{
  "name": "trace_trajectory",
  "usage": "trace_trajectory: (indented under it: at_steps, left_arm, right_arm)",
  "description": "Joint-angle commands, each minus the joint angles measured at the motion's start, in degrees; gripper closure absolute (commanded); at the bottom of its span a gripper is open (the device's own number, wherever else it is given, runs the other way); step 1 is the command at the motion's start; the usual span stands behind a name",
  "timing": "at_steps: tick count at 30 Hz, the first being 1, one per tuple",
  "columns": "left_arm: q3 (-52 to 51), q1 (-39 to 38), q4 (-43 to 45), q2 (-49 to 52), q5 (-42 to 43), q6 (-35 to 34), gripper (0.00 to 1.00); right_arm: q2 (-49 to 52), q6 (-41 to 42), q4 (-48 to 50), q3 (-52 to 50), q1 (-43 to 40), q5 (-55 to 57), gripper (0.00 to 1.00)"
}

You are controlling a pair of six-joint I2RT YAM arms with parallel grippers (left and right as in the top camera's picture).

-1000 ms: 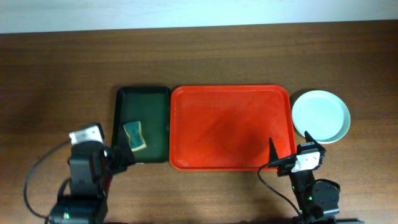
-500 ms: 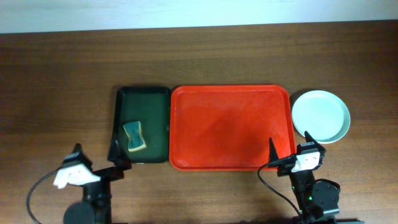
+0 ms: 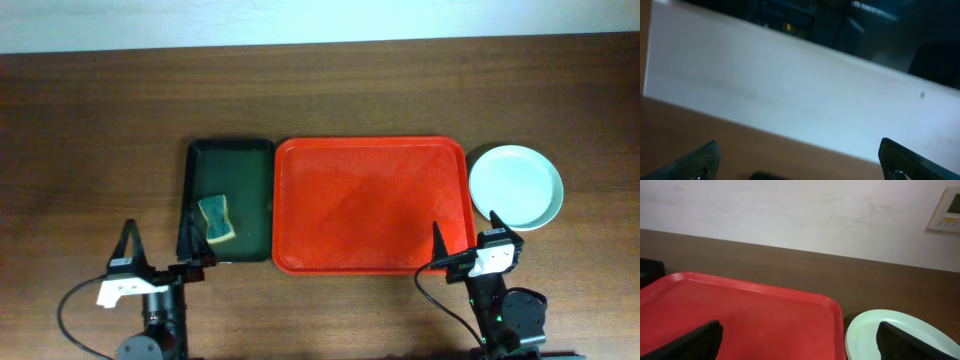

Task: Clean dirty plates on tray and stack at the side

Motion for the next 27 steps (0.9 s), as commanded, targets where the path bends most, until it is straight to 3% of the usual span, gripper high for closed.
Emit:
trace_trajectory:
  at_steps: [1,5,9,17,27]
  left_arm:
    - [-3.15,0.35,0.24,-0.33,3.54,0.26,0.01]
    - [-4.39,0.35,-3.08,-0.33,3.78,0.28,0.01]
    - [-4.39,0.35,-14.47,-0.33,3.85,1.75,0.01]
    - [-4.39,0.31,-13.99,-0.33,5.22,16.68,0.01]
    - [-4.39,0.20,-13.94,-0.33,5.22,17.25,0.01]
  right_arm:
    - [-0.48,0.44,-0.42,-0.31,0.52,0.68,0.02]
    - [-0.48,0.44,-0.42,-0.31,0.52,0.68,0.02]
    - [-0.48,0.44,-0.42,-0.31,0.52,0.68,0.02]
    - [-0.48,0.46,-0.44,-0.31,0.52,0.68,0.02]
    - [-0.48,0.46,-0.42,-0.31,0.52,0.68,0.01]
